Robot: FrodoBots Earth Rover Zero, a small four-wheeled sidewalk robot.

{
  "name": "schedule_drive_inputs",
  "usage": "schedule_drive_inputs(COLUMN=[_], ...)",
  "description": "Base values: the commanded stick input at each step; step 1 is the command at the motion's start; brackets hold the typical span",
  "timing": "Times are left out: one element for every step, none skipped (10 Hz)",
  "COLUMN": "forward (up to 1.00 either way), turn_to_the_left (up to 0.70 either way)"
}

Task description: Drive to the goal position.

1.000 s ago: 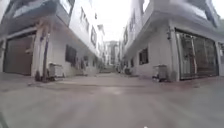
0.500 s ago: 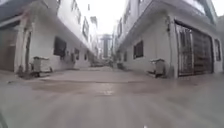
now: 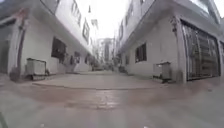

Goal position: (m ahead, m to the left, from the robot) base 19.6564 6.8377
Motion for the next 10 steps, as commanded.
schedule_drive_inputs(forward=[1.00, 1.00, 1.00, 1.00, 1.00, 1.00, 1.00, 1.00, 1.00, 1.00], turn_to_the_left=[0.02, 0.02, 0.02, 0.02, 0.02, 0.02, 0.02, 0.02, -0.38, -0.37])
